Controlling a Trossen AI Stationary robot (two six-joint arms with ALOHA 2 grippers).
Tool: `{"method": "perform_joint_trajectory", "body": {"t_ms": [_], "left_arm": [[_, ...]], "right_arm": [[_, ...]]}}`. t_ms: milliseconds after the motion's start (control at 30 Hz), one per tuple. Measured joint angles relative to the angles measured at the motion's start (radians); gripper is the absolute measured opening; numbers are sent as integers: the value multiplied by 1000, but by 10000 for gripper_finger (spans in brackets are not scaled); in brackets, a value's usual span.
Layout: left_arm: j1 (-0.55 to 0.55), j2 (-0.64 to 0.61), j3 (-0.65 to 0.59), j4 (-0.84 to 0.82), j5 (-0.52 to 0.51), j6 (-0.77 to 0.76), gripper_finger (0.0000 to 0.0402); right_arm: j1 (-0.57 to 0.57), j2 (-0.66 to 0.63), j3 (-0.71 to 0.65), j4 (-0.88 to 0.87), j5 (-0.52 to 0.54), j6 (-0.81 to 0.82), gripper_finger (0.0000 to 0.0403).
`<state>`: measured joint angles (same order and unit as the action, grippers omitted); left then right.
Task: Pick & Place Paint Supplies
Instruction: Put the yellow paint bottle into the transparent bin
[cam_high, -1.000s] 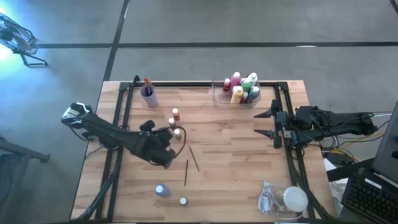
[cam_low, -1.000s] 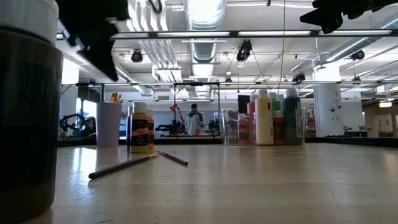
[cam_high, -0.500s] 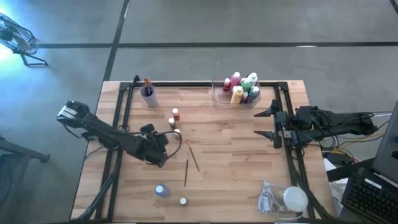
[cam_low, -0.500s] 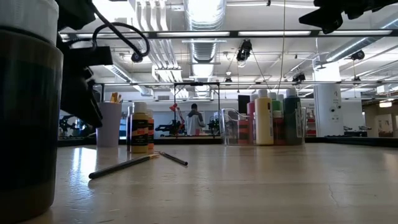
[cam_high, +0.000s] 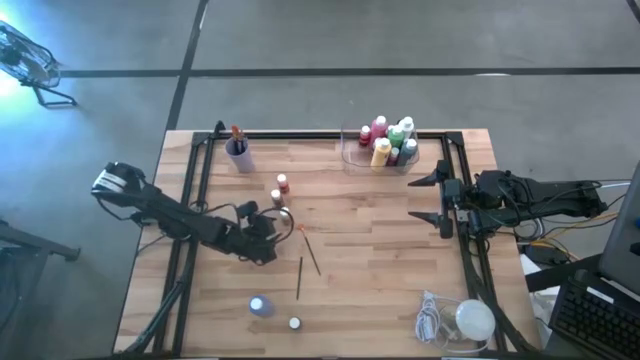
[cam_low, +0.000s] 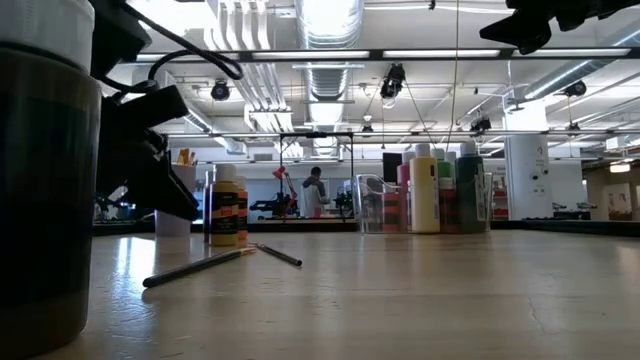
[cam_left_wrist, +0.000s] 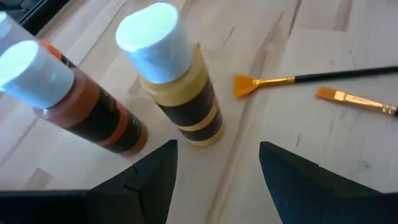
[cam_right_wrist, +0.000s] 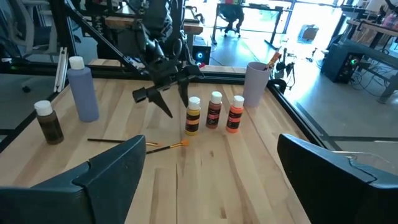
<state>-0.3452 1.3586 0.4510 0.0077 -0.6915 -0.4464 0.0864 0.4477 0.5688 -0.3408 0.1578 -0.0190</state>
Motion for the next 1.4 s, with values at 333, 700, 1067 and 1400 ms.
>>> {"method": "perform_joint_trajectory", "body": {"t_ms": [333,700,1067,1400], "left_arm": [[17,2,-117,226,1,2,232],[76,50,-154,373,32,57,232],[114,149,-109,449,81,129,232],[156,210,-70,459,81,136,232]], "right_arm": [[0,0,0,0,0,0,335],[0,0,0,0,0,0,304],[0,1,0,0,0,0,276],[0,1,0,0,0,0,249]]}}
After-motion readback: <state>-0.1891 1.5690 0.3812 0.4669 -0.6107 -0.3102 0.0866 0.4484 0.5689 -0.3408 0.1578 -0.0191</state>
